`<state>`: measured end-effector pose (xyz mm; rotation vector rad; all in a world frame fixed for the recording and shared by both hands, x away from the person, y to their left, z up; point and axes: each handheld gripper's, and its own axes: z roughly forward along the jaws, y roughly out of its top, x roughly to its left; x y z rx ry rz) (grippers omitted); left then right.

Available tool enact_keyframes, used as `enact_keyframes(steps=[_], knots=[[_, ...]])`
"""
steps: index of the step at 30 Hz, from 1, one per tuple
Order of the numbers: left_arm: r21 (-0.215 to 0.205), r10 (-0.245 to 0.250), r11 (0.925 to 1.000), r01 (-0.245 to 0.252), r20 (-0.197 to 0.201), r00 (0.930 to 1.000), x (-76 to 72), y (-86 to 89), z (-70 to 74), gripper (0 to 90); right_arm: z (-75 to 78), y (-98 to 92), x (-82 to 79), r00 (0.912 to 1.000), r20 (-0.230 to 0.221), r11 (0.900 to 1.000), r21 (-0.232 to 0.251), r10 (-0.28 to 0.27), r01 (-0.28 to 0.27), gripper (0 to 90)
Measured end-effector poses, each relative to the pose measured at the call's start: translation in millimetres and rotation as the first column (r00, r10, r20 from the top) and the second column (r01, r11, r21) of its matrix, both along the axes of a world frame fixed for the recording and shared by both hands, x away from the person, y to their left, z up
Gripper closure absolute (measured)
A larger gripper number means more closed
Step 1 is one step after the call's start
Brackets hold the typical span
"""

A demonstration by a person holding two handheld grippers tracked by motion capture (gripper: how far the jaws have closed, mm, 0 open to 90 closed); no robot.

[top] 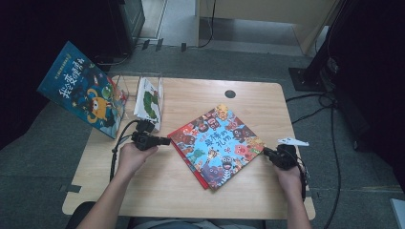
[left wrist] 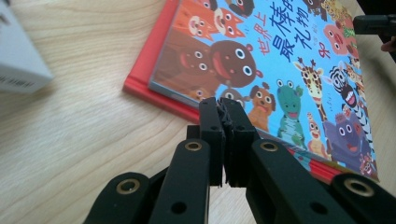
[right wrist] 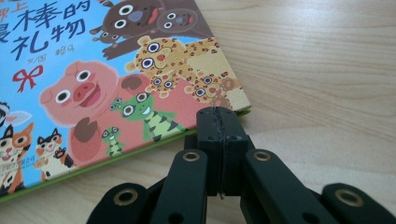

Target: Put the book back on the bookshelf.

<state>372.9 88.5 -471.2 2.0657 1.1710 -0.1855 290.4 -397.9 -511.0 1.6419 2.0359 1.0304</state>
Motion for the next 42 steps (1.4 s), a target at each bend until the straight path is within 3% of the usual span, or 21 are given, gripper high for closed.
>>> enact_keyframes(steps=[16,19,24,28,35,39,42], knots=[[0.019,0.068,0.9975,-0.068,-0.008,0.9977,-13.0,20.8,-9.7,88.8,-1.3,2.8,35.2,0.9998,-0.008,0.999,0.044,-0.017,0.017,90.0],[0.023,0.082,0.9964,-0.082,-0.007,0.9966,-13.0,21.8,-12.3,88.7,-2.2,5.4,42.8,0.9995,-0.026,0.998,0.057,-0.017,0.019,90.0],[0.038,0.091,0.9951,-0.091,0.002,0.9959,-14.2,20.5,-16.7,88.4,-3.5,15.5,55.7,0.9991,-0.042,0.999,0.051,0.007,-0.005,90.0],[0.047,0.094,0.9945,-0.094,-0.007,0.9955,-18.0,20.7,-22.1,88.4,-4.7,29.5,65.4,0.9970,-0.052,0.998,0.033,0.057,-0.055,90.0],[0.068,0.081,0.9945,-0.080,-0.022,0.9964,-22.0,14.0,-29.4,88.4,-3.3,42.5,71.5,0.9950,-0.054,0.996,0.006,0.085,-0.084,90.0],[0.091,0.078,0.9929,-0.077,-0.008,0.9969,-24.3,8.5,-30.0,89.4,-2.5,41.9,71.5,0.9944,-0.059,0.996,0.017,0.087,-0.086,90.0],[0.074,0.072,0.9949,-0.070,-0.026,0.9971,-26.3,8.6,-29.3,90.0,-0.8,41.2,70.8,0.9948,-0.044,0.995,0.030,0.091,-0.090,90.0]])
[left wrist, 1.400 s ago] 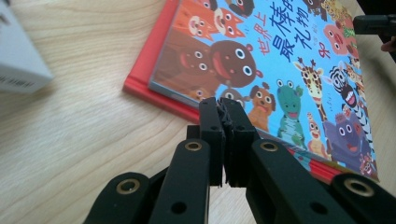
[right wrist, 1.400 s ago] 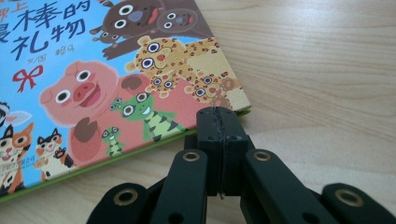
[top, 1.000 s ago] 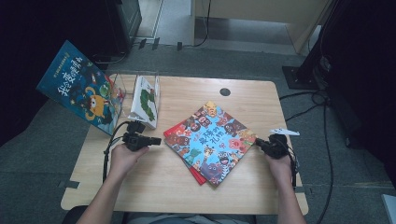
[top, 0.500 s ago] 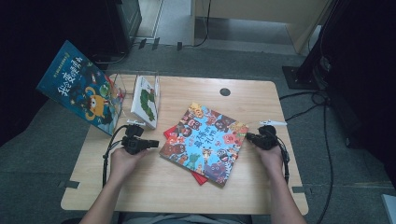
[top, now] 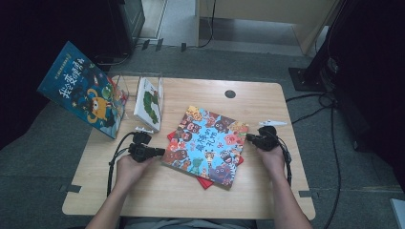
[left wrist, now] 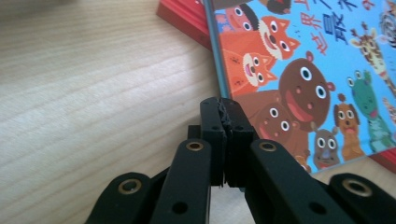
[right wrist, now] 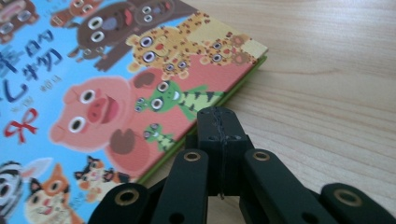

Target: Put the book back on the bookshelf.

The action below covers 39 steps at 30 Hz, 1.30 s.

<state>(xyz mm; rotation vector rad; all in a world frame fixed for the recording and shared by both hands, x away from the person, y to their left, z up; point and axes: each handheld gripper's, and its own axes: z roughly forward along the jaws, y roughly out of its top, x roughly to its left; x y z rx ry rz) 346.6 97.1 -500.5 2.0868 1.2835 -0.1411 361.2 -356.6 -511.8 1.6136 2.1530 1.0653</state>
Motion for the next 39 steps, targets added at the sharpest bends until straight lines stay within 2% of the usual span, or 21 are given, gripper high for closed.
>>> enact_keyframes(steps=[4,8,19,28,31,34,39], knots=[[-0.002,-0.022,0.9998,0.022,-0.013,0.9997,-4.7,-3.9,0.8,90.0,0.2,0.6,0.2,1.0000,0.007,1.000,0.015,0.004,-0.005,90.0],[-0.024,-0.032,0.9993,0.031,-0.037,0.9988,-9.9,-7.2,-0.3,90.0,-0.4,0.5,1.2,1.0000,0.000,1.000,0.017,0.007,-0.007,90.0],[-0.046,-0.052,0.9977,0.050,-0.047,0.9975,-27.8,-11.3,-0.2,90.0,1.2,6.0,11.1,1.0000,-0.001,1.000,0.021,0.005,-0.005,90.0],[-0.063,-0.048,0.9970,0.045,-0.049,0.9976,-34.1,-7.1,0.5,86.8,1.2,17.1,22.6,0.9998,0.000,0.999,0.024,0.021,-0.021,90.0],[-0.054,-0.029,0.9982,0.026,-0.045,0.9985,-32.9,-4.8,1.2,83.2,1.3,18.8,24.3,0.9997,0.000,0.999,0.023,0.023,-0.023,90.0],[-0.040,-0.012,0.9991,0.011,-0.022,0.9997,-29.4,-1.6,1.8,76.8,1.6,18.3,24.3,0.9996,-0.003,0.999,0.025,0.028,-0.028,90.0],[-0.066,-0.001,0.9978,-0.001,-0.017,0.9998,-21.0,2.8,4.2,66.3,3.1,18.8,20.4,0.9992,0.010,0.999,0.015,0.039,-0.039,90.0]])
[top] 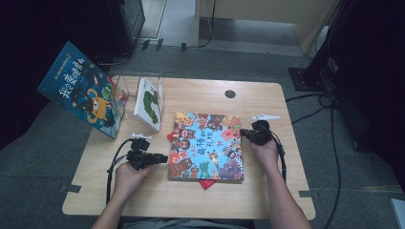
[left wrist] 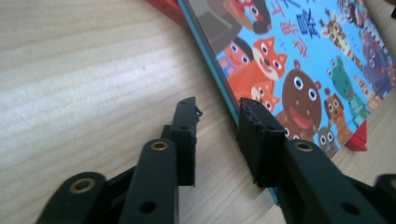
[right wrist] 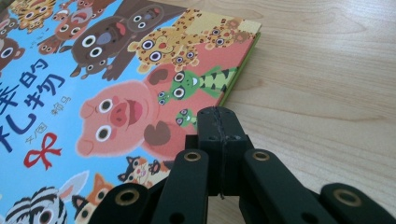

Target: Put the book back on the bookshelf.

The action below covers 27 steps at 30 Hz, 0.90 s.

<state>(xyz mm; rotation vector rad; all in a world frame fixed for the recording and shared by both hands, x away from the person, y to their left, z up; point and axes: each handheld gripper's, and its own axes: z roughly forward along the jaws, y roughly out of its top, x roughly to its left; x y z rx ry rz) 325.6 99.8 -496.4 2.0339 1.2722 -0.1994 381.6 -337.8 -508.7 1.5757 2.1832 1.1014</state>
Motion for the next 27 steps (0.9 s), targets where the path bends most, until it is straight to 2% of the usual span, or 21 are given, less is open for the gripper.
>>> enact_keyframes(steps=[5,7,9,17,19,21,24,27], knots=[[-0.022,0.017,0.9996,-0.016,0.014,0.9998,7.3,-0.2,2.4,56.1,1.6,-1.7,-7.3,0.9999,0.011,1.000,-0.008,0.005,-0.005,90.0],[-0.015,0.013,0.9998,-0.012,0.025,0.9996,10.5,-1.4,3.3,52.8,2.2,-3.1,-11.8,0.9997,0.023,1.000,-0.012,0.007,-0.007,90.0],[-0.029,0.006,0.9996,-0.005,0.021,0.9998,14.6,-2.8,4.7,49.2,2.6,-3.8,-16.2,0.9997,0.025,1.000,-0.014,0.007,-0.007,90.0],[-0.040,0.014,0.9991,-0.013,0.031,0.9994,26.1,-5.5,8.8,32.6,2.3,-2.5,-30.4,0.9995,0.021,1.000,-0.013,0.024,-0.023,90.0],[-0.043,0.008,0.9990,-0.006,0.040,0.9992,28.0,-6.7,8.3,31.7,2.4,-1.1,-33.1,0.9993,0.025,0.999,-0.015,0.028,-0.028,90.0],[-0.031,0.001,0.9995,0.000,0.030,0.9996,31.9,-8.9,5.9,33.9,2.4,0.4,-36.2,0.9989,0.026,0.999,-0.022,0.038,-0.038,90.0],[0.002,0.000,1.0000,0.000,0.039,0.9993,34.7,-10.0,3.5,34.5,1.5,2.2,-39.1,0.9987,0.023,0.998,-0.031,0.046,-0.045,90.0],[-0.023,0.018,0.9996,-0.018,0.014,0.9997,38.7,-7.7,0.4,35.3,1.2,4.3,-42.2,0.9986,0.020,0.998,-0.039,0.048,-0.047,90.0]])
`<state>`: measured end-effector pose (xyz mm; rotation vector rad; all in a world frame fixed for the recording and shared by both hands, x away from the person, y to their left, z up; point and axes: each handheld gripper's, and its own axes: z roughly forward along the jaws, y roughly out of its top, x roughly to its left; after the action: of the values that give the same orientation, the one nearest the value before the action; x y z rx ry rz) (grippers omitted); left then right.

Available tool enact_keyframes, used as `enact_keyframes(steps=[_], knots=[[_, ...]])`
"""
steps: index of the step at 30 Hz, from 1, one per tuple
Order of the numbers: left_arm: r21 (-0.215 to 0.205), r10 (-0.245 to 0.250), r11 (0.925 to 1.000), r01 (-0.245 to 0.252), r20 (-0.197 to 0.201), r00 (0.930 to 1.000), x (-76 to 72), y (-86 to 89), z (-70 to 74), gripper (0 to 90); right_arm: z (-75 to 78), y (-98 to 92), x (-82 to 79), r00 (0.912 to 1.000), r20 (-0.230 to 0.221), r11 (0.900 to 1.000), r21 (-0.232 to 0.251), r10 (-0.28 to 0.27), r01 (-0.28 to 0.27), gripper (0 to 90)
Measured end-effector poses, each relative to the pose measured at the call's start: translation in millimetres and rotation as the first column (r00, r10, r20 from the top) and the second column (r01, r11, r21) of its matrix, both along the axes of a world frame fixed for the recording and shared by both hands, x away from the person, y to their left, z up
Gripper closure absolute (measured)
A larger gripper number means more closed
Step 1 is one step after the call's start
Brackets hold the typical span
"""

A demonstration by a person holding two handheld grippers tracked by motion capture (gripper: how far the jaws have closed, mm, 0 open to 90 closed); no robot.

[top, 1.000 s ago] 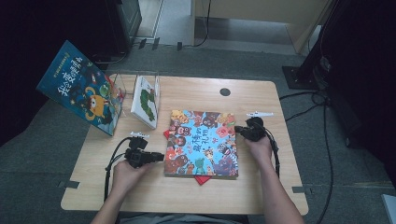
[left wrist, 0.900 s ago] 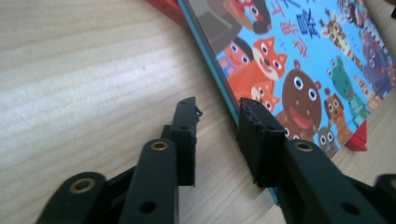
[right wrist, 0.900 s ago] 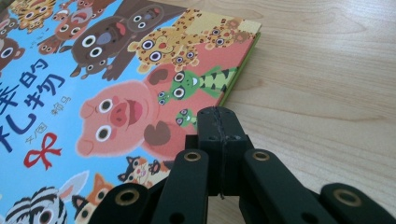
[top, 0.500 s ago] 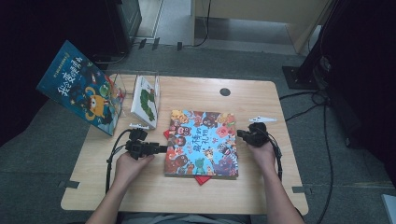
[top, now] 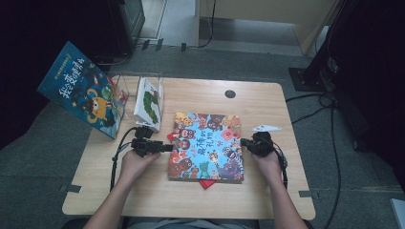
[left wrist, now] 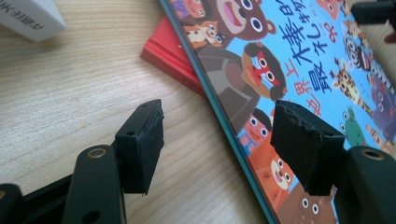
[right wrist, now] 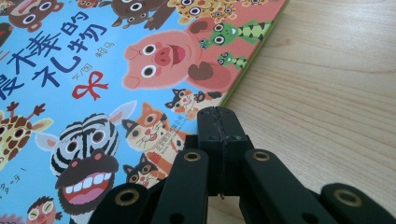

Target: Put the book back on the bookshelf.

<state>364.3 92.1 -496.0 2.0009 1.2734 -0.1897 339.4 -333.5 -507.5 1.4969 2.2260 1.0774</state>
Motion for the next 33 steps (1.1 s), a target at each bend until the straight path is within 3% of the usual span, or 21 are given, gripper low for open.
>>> enact_keyframes(steps=[3,27,33], knots=[[-0.004,-0.003,1.0000,0.003,-0.032,0.9995,3.9,0.3,-2.7,36.3,-0.2,0.0,-1.4,1.0000,0.003,1.000,0.002,-0.002,0.002,90.0],[0.005,-0.034,0.9994,0.035,-0.052,0.9980,4.3,-13.0,-4.7,35.5,-1.9,3.5,0.6,0.9999,0.013,1.000,0.001,0.003,-0.003,90.0],[0.046,-0.026,0.9985,0.028,-0.052,0.9983,0.0,-15.4,-2.3,36.8,-1.8,8.1,3.9,0.9997,0.015,1.000,0.000,0.018,-0.018,90.0]])
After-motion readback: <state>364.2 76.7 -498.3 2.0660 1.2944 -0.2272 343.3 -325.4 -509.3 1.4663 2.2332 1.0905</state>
